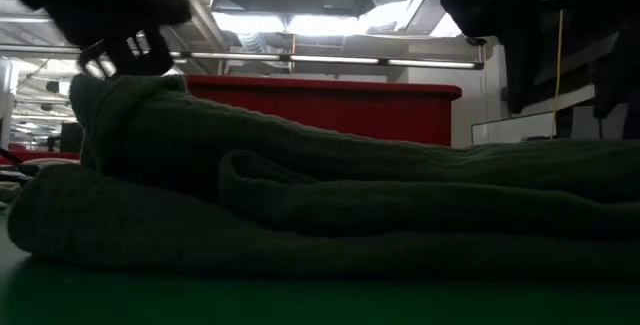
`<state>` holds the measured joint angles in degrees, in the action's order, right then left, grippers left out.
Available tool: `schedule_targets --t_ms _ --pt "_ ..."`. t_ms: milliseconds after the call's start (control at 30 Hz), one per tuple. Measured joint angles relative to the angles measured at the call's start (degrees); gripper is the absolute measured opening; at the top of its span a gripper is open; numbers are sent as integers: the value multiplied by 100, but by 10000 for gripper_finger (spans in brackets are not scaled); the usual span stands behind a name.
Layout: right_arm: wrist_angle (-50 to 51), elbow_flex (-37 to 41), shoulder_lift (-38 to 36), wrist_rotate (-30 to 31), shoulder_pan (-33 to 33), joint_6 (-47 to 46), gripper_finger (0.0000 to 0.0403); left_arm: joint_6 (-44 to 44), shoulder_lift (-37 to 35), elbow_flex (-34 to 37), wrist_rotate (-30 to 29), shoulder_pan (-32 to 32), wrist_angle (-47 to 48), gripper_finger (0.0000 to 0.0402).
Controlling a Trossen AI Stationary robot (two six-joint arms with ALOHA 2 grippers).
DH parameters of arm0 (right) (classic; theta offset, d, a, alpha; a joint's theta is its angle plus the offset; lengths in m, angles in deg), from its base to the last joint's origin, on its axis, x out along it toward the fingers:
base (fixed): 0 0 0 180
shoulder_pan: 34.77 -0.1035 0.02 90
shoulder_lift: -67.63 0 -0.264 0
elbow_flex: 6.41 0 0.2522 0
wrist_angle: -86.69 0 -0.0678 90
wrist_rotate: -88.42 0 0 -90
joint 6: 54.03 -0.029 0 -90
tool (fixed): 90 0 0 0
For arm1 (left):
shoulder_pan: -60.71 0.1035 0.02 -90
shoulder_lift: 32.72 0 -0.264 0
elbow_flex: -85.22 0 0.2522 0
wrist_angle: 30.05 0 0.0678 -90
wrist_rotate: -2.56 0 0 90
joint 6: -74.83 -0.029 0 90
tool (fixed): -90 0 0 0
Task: Fold Laundry from Bin
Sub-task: Fold the green shirt
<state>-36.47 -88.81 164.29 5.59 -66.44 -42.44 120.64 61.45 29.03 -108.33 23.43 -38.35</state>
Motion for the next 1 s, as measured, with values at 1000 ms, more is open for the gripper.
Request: schedule_targets --t_ms 1000 --pt "-1427 1573 -2 754 -1220 -3106 202 207 1219 1 179 -329 -206 0"
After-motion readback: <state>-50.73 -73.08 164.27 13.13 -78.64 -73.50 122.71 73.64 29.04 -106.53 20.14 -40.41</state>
